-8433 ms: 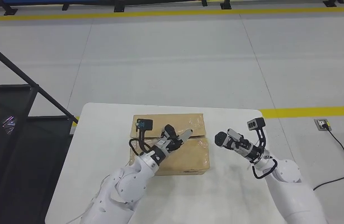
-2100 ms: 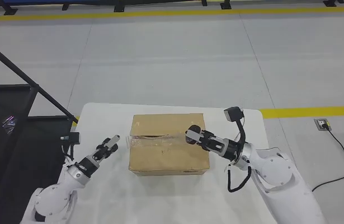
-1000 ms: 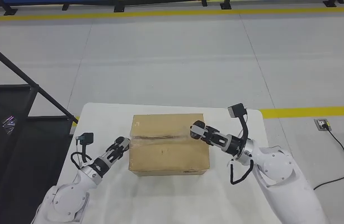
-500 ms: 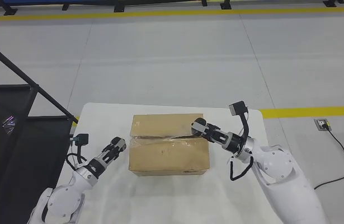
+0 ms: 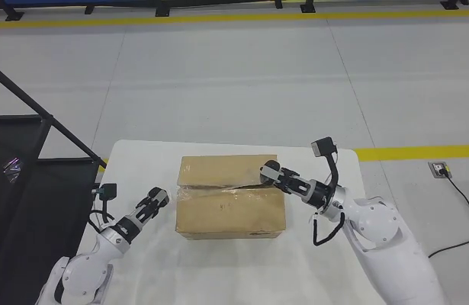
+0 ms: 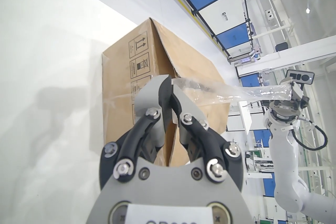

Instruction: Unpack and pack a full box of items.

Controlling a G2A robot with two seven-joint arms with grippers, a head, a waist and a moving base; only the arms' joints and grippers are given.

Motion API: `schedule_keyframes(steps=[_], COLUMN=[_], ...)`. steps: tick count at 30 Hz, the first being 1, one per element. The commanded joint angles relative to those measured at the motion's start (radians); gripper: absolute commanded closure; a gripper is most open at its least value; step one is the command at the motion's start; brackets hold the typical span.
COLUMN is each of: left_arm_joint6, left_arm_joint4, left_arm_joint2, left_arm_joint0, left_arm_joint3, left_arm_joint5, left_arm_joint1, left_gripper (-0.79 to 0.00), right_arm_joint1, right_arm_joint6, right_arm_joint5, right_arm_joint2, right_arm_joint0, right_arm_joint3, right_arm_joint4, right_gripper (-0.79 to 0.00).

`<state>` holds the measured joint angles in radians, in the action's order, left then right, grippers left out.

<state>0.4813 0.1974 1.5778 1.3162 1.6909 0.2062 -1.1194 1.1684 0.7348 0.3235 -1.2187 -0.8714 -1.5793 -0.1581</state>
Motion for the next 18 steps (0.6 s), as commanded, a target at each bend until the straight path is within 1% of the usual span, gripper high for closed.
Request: schedule_keyframes(steps=[1, 8, 18], left_arm_joint6=[0.004, 0.005, 0.043], left_arm_joint4=[0.0, -0.015, -0.121], left_arm_joint2=[-0.002, -0.001, 0.072], left_arm_joint0=[-0.002, 0.001, 0.05], left_arm_joint3=[-0.002, 0.004, 0.094], left_arm_joint5=[0.006, 0.03, 0.048], left_arm_joint1=[0.0, 0.002, 0.01], left_gripper=[0.0, 0.0, 0.0], right_arm_joint1=[0.0, -0.002, -0.004], right_arm_joint6=[-0.001, -0.002, -0.004], right_arm_joint5=[0.002, 0.008, 0.053], right_arm_joint2=[0.0, -0.008, -0.021], right_arm_joint0=[-0.001, -0.015, -0.037], right_arm_joint3=[0.0, -0.005, -0.026], right_arm_joint4=[0.0, -0.002, -0.028], right_gripper=[0.0, 0.0, 0.0])
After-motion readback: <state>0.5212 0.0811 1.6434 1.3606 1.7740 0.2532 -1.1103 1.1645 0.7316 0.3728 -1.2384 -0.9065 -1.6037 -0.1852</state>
